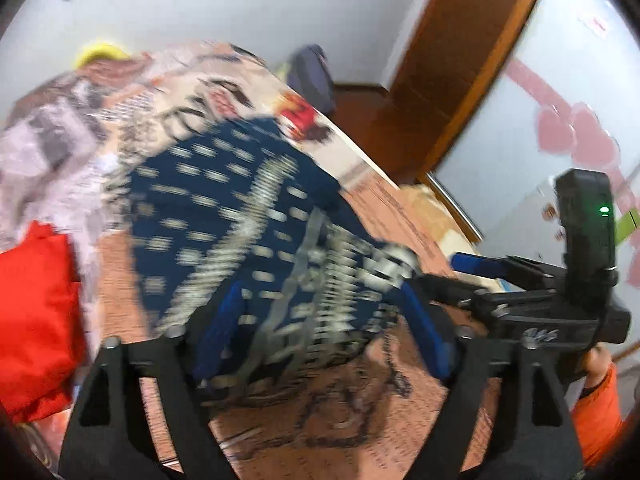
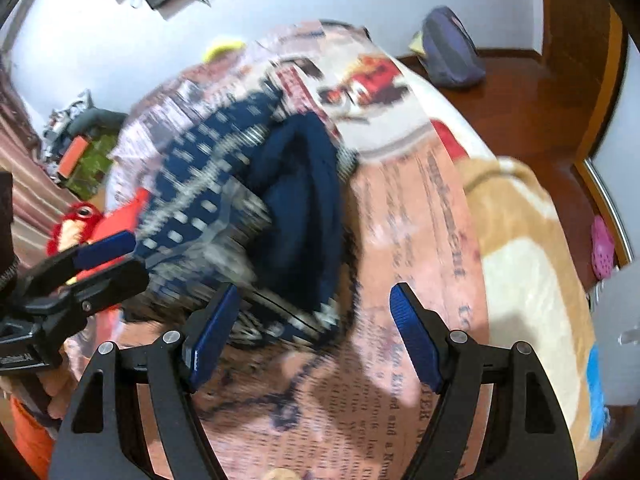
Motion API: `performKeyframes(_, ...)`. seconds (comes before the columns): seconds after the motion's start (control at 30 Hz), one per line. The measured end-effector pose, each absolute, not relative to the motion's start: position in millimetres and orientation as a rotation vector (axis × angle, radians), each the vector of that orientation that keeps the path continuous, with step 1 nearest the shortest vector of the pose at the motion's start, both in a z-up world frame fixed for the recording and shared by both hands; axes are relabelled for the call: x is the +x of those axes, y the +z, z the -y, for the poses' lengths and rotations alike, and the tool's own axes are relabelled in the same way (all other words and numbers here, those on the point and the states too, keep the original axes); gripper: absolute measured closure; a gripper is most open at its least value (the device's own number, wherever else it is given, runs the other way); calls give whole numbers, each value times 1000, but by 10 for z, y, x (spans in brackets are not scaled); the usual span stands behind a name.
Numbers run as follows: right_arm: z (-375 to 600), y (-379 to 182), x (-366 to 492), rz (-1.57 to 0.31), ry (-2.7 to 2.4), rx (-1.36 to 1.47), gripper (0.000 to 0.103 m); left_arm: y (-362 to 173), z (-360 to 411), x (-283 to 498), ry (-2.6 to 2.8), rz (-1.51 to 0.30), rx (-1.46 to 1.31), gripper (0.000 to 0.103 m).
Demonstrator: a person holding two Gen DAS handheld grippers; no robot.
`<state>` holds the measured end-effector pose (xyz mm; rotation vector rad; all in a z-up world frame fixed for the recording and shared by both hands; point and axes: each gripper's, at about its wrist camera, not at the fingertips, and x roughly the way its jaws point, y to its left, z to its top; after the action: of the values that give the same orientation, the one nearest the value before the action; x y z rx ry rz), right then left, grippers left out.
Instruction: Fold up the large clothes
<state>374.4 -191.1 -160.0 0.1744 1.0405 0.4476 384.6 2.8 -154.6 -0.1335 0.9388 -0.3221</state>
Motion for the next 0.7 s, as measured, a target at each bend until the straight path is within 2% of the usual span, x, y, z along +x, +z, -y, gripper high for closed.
performKeyframes(0.1, 1790, -1419, 3771, -1003, 486, 200, 28, -1535, -328, 3821, -206, -905, -138, 13)
performKeyframes(0.23, 1538, -1368, 3865, -984, 509, 169, 28, -1768, -642, 3954, -122, -960, -163, 13)
performKeyframes(0.37, 1329, -1584, 3984, -1047, 514, 128, 28, -2132, -764, 3973, -117, -1055, -179, 12)
performKeyframes(0.5, 1342, -1955, 4045, -1140, 480, 145, 28, -2338, -822, 3903, -113, -1054, -205, 5)
performKeyframes(0.6, 1436, -2156, 4058, -1189, 482, 206, 28, -2397, -826, 3888, -120, -1051, -223, 5)
performKeyframes(0.63, 1450, -2173, 4050, -1187, 486, 216, 30, -2409, -831, 3887, -121, -1050, -231, 5)
performKeyframes(0.7, 1454, -2144, 4019, -1162, 501, 209, 46, -2392, -827, 3883, -119, -1049, -236, 4)
